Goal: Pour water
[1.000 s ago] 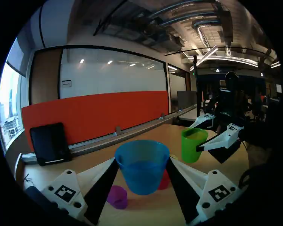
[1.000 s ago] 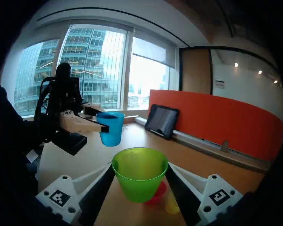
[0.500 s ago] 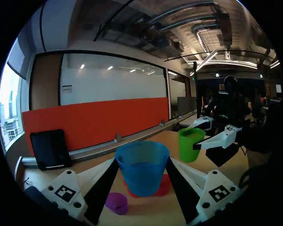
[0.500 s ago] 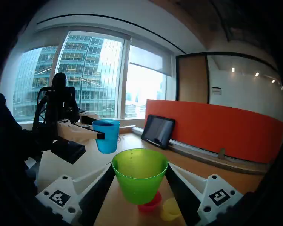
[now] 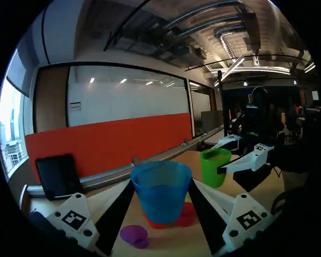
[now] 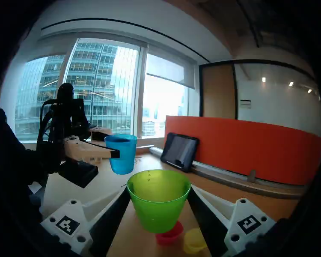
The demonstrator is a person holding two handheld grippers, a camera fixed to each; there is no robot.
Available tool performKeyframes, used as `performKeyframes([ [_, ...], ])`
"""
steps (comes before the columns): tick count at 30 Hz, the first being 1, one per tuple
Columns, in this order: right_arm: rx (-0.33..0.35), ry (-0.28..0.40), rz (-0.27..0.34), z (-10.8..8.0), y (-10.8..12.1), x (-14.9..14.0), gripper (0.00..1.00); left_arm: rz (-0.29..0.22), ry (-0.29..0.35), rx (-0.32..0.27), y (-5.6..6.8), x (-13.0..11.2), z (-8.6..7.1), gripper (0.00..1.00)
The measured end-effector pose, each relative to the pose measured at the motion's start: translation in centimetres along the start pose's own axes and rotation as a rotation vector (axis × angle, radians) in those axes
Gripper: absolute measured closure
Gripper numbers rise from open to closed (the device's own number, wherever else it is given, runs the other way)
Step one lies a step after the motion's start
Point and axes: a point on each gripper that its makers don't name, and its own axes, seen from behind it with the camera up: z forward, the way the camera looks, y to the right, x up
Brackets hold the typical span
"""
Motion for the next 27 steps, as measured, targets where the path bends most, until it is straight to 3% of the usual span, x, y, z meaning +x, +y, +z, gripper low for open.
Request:
performKeyframes([
  [15, 0.031, 0.005, -0.016, 1.2, -1.0, 0.3, 0.08, 0.146, 0.043, 0.050, -1.1, 3.2, -0.2, 0.14],
  [27, 0.061, 0.016, -0.012, 2.2, -2.1, 0.7, 0.08, 0.256, 0.066, 0.068, -1.0, 5.4, -0.1, 0.14],
])
